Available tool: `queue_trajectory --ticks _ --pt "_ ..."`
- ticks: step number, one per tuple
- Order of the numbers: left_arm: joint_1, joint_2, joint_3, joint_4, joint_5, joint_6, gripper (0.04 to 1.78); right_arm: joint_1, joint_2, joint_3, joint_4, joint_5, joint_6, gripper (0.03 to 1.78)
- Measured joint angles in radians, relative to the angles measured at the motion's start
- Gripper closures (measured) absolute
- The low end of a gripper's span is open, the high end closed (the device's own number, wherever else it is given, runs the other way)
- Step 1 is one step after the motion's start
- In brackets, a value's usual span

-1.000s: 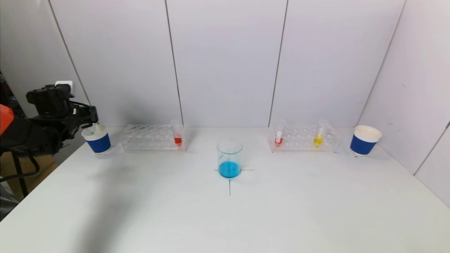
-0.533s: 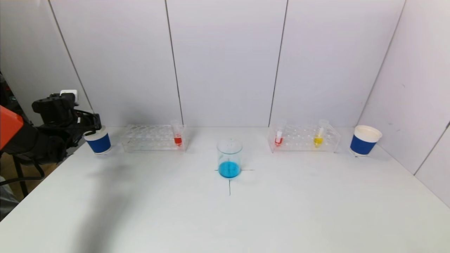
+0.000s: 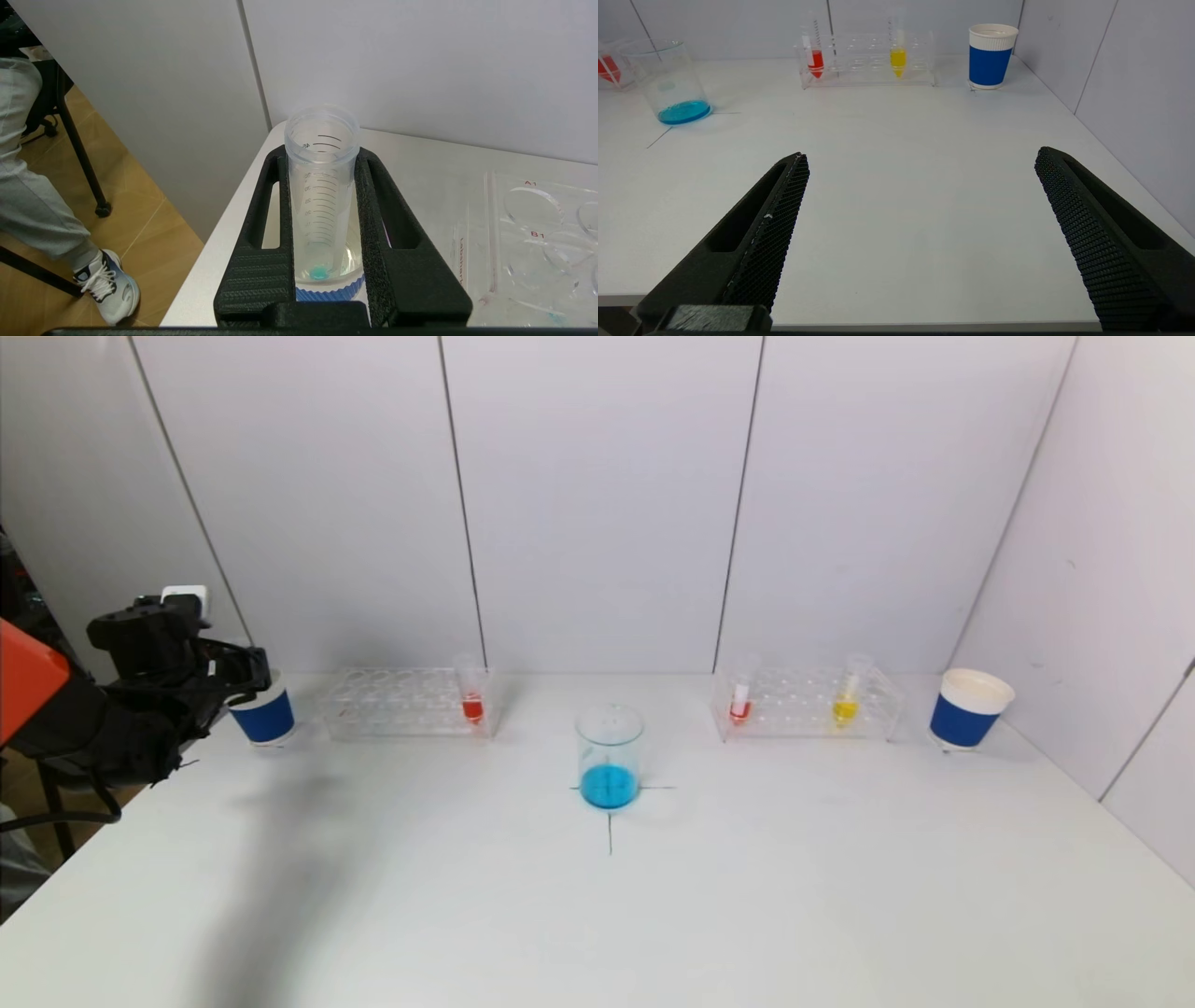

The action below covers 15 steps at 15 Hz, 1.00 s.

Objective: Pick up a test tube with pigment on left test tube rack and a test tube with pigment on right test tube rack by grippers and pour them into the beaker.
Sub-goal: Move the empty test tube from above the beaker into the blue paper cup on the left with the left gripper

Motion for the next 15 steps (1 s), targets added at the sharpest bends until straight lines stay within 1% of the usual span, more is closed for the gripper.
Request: queue_trajectory --ticks 9,11,13,14,15 --pt "0.000 0.000 0.009 -0.001 -0.002 -0.004 1.40 0.000 0.000 0.000 0.000 0.000 0.000 0.05" --pt "0.001 0.000 0.009 0.000 -0.003 -0.007 1.38 0.000 0.000 0.000 0.000 0.000 0.000 0.05" --pt "0.002 0.000 0.010 0.000 -0.002 -0.006 1.26 0.000 0.000 0.000 0.000 0.000 0.000 0.05" --pt "0.002 -0.001 0.010 0.000 -0.002 -0.007 1.17 0.000 0.000 0.000 0.000 0.000 0.000 0.05" --pt "0.002 -0.001 0.011 -0.001 -0.002 -0.006 1.03 0.000 0.000 0.000 0.000 0.000 0.000 0.05"
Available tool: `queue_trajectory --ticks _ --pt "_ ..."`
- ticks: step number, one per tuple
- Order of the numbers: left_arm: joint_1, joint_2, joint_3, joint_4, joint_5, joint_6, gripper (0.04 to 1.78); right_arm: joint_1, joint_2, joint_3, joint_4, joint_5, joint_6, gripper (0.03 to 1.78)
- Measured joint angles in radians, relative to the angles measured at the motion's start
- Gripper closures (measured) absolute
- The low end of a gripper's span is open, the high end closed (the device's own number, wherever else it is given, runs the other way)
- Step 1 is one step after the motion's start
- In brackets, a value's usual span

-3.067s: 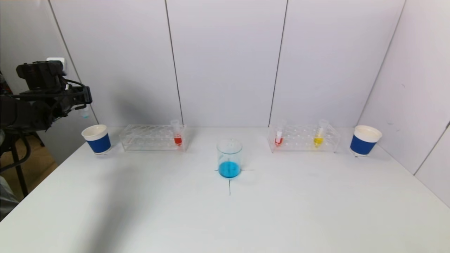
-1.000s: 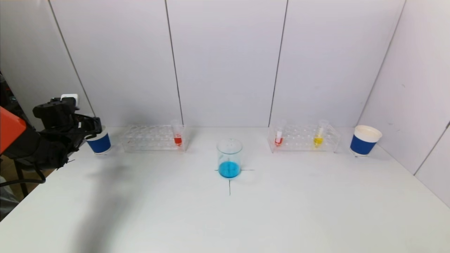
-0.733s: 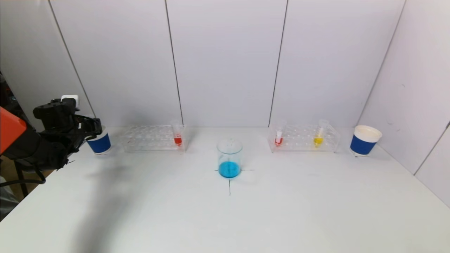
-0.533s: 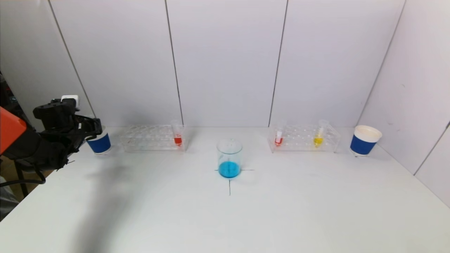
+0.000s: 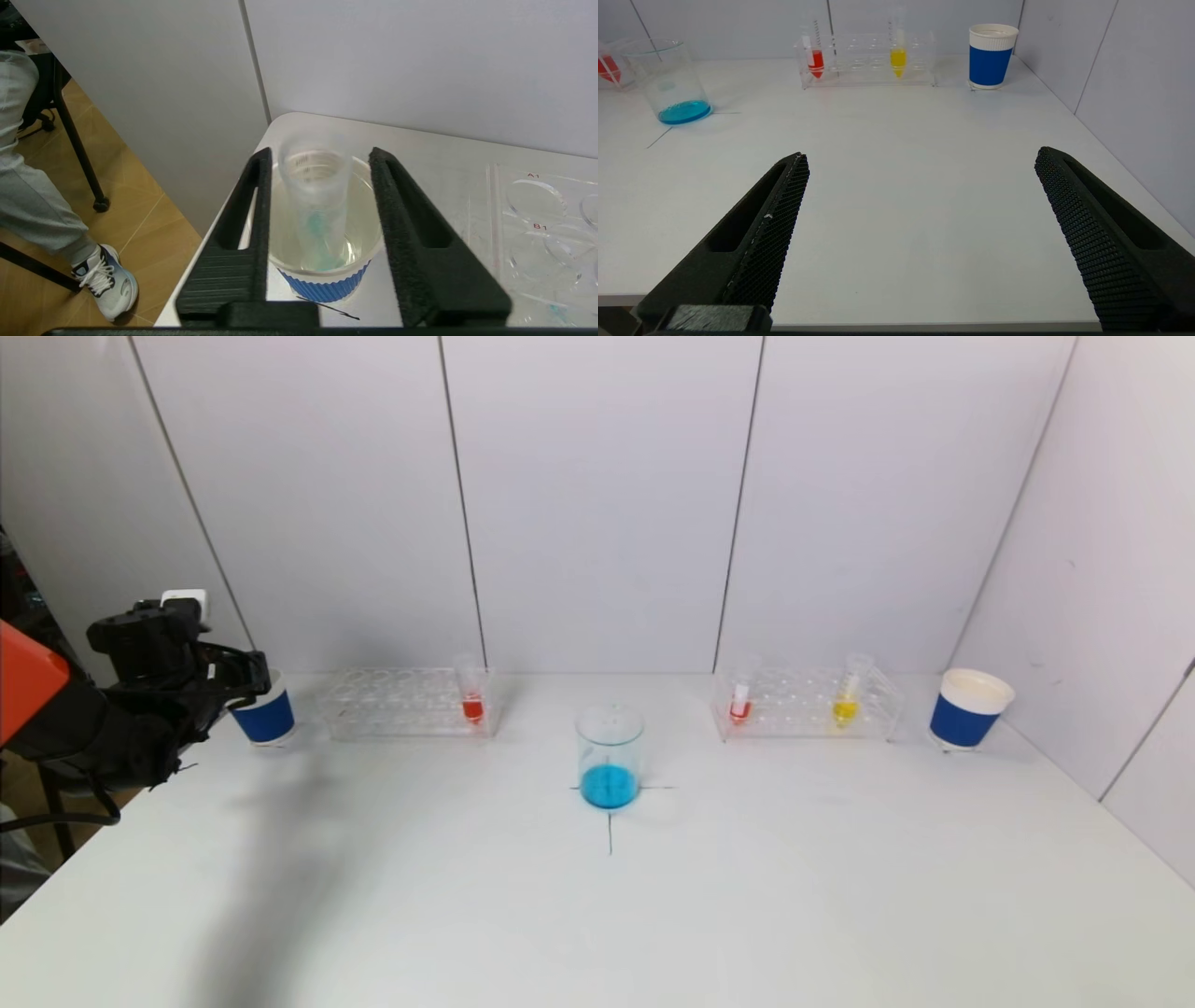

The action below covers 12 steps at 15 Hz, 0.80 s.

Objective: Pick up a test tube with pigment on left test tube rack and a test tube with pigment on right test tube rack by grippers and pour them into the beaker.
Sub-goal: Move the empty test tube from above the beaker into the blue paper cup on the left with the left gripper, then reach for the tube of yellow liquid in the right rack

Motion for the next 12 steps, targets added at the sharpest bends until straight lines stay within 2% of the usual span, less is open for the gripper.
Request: queue_trajectory --ticks 3,6,8,12 --pt "0.000 -0.002 0.001 0.000 0.000 0.000 0.53 0.000 0.000 0.000 0.000 0.000 0.000 0.05" --pt "0.000 -0.006 0.001 -0.001 -0.001 0.000 0.19 0.000 0.000 0.000 0.000 0.000 0.000 0.05" --pt "0.001 -0.022 0.006 0.000 -0.015 -0.003 0.08 0.000 0.000 0.000 0.000 0.000 0.000 0.05" --pt "0.001 -0.127 0.074 0.000 -0.062 -0.017 0.06 0.000 0.000 0.000 0.000 0.000 0.000 0.05"
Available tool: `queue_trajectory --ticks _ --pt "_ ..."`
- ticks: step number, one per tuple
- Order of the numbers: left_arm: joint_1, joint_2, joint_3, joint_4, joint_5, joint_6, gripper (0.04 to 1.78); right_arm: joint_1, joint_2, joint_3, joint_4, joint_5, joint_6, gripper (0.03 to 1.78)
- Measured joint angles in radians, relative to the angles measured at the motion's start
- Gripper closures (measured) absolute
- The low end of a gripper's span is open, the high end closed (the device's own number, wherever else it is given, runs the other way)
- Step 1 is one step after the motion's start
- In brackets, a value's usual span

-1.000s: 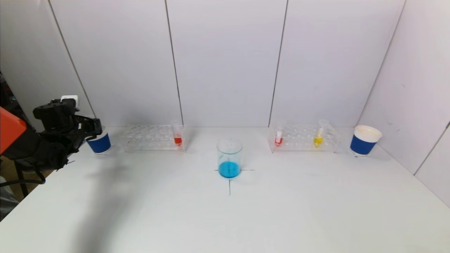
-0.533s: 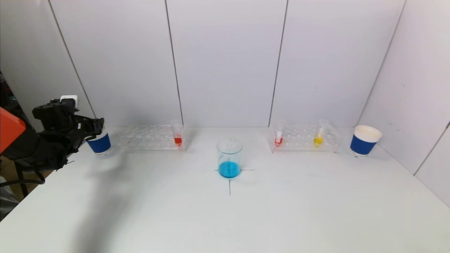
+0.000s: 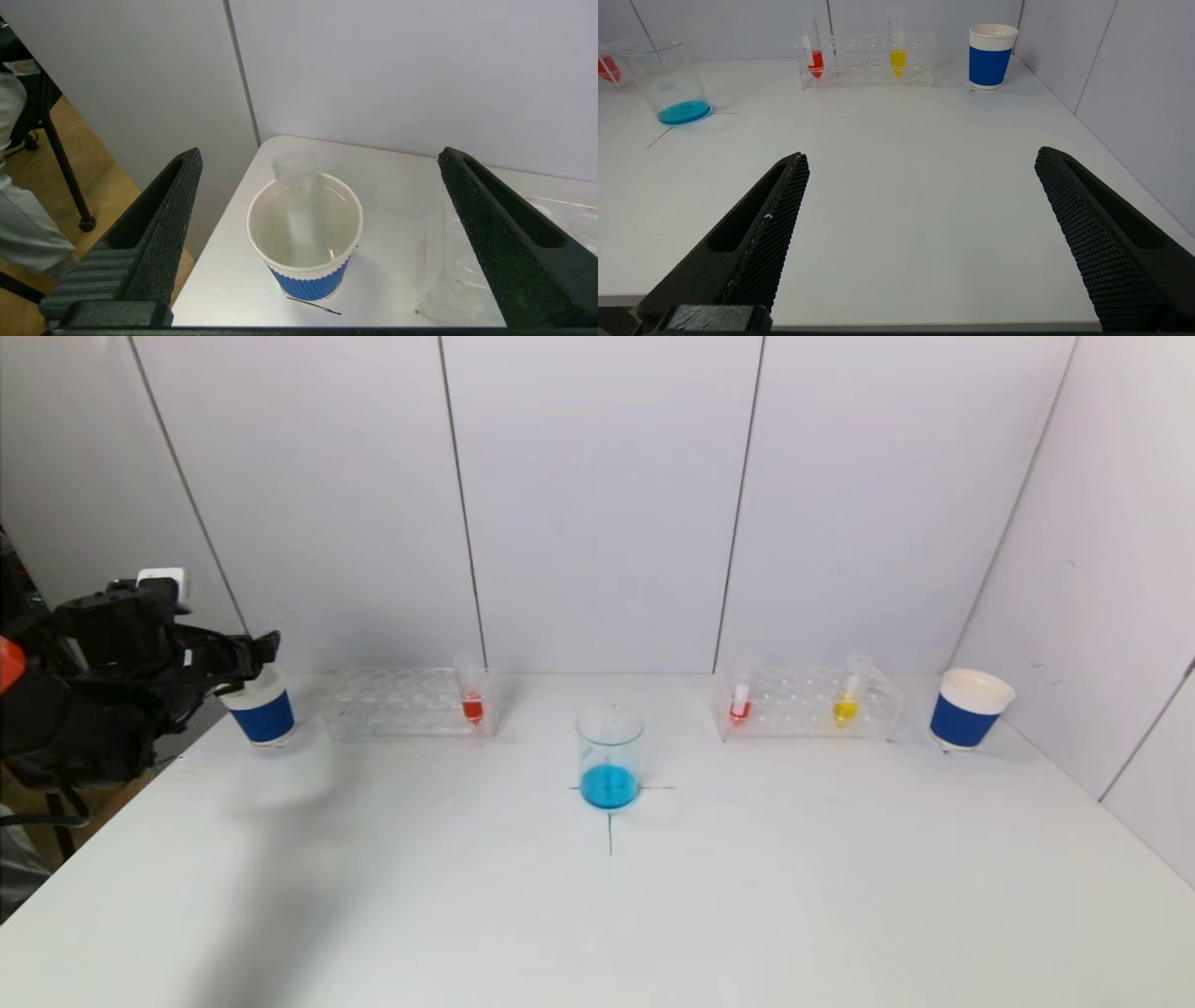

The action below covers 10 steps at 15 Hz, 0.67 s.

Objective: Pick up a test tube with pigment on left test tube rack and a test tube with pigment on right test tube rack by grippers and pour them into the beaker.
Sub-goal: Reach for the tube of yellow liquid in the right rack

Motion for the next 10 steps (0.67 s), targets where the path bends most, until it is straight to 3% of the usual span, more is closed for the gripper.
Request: queue_trajectory --ticks 4,10 --pt "-0.020 -0.221 0.166 0.001 -0.100 -0.039 0.06 0.000 0.000 0.001 0.000 0.000 0.000 0.05" --pt "-0.130 -0.632 0.474 0.031 -0.116 -0.043 0.06 0.000 0.000 0.001 0.000 0.000 0.000 0.05"
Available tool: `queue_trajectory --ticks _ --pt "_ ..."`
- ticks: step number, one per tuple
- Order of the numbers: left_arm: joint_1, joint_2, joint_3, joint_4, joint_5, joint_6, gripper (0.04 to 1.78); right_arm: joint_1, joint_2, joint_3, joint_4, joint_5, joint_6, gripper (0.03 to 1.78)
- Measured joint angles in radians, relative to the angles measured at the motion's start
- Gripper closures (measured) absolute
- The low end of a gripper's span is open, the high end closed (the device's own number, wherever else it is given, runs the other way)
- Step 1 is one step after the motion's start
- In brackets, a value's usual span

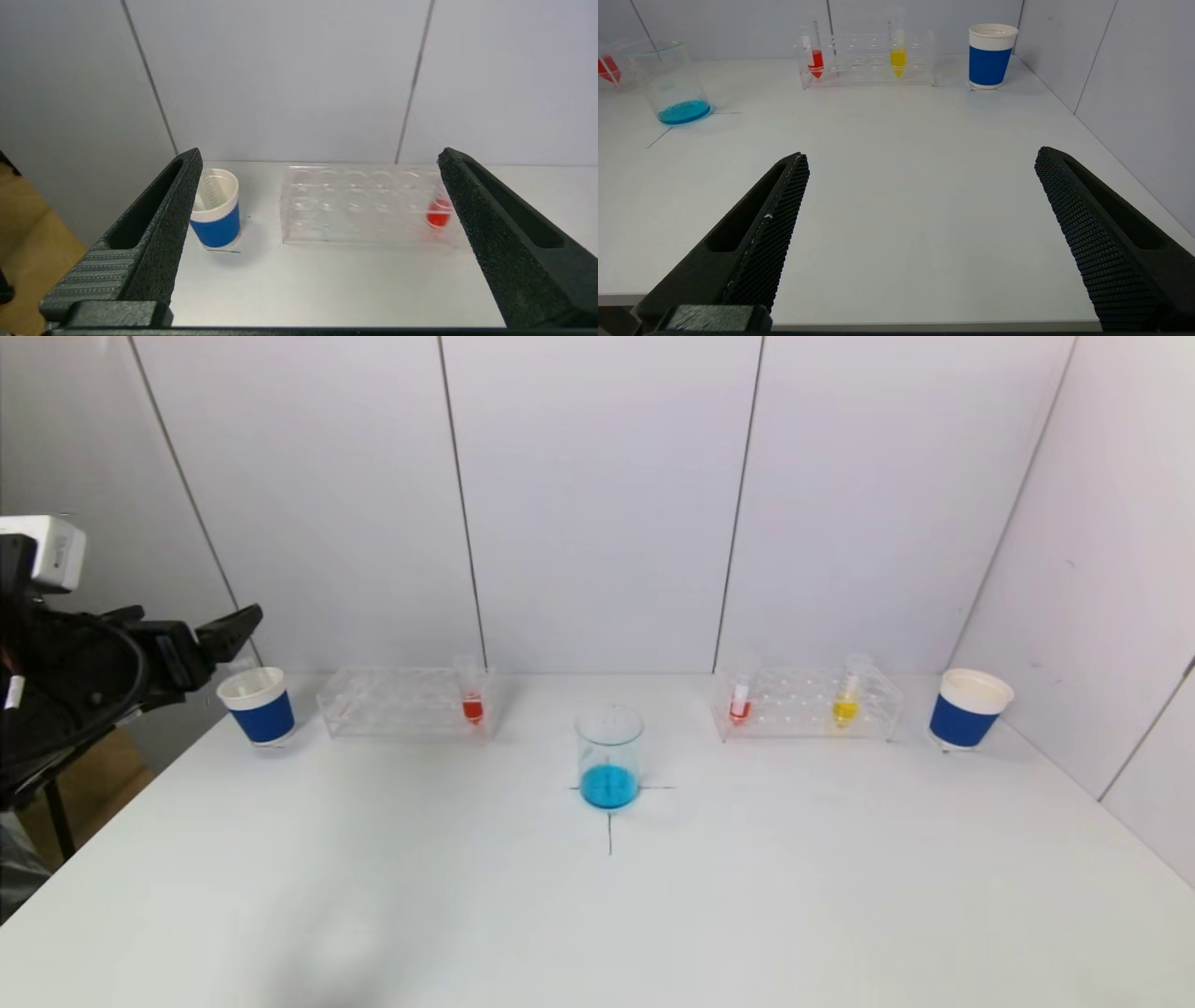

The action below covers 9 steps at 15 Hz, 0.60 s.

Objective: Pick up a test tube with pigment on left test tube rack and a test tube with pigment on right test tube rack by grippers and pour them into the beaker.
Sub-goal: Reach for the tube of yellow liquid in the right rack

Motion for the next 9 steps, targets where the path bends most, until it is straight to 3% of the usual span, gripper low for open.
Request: queue_trajectory --ticks 5,9 --pt "-0.042 -0.377 0.188 0.158 0.007 0.006 0.06 0.000 0.000 0.000 0.000 0.000 0.000 0.05" --pt "-0.046 -0.727 0.251 0.445 0.022 0.010 0.06 0.000 0.000 -0.001 0.000 0.000 0.000 0.05"
